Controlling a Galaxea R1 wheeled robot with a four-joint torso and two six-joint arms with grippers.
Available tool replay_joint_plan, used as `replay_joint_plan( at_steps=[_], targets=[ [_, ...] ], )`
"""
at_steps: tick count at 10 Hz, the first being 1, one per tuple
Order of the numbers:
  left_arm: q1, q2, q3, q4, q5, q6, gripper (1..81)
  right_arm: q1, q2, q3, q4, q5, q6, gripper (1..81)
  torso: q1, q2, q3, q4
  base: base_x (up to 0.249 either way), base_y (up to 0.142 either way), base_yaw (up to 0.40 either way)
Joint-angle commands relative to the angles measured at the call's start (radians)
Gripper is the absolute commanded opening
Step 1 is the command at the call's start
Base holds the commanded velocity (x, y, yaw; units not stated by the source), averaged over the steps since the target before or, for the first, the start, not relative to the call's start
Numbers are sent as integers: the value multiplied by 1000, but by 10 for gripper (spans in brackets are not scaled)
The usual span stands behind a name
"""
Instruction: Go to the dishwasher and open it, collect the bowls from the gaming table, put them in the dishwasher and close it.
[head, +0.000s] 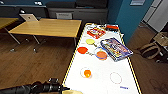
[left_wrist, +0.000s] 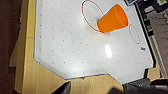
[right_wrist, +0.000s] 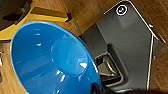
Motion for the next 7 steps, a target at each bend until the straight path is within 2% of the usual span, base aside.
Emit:
replay_joint_plan(
  at_steps=[1, 3, 7],
  targets=[
    [-221, 11, -42, -21, 98, -107, 811, 17, -37, 42, -37, -59, -3, 10, 0, 0, 0, 0, 0, 0, 0],
    [-318, 24, -67, -23, 146, -167, 811, 26, -37, 47, -37, -63, -3, 10, 0, 0, 0, 0, 0, 0, 0],
    [-393, 62, -91, -21, 156, -224, 811, 31, -33, 50, -39, -69, -3, 10, 0, 0, 0, 0, 0, 0, 0]
  ],
)
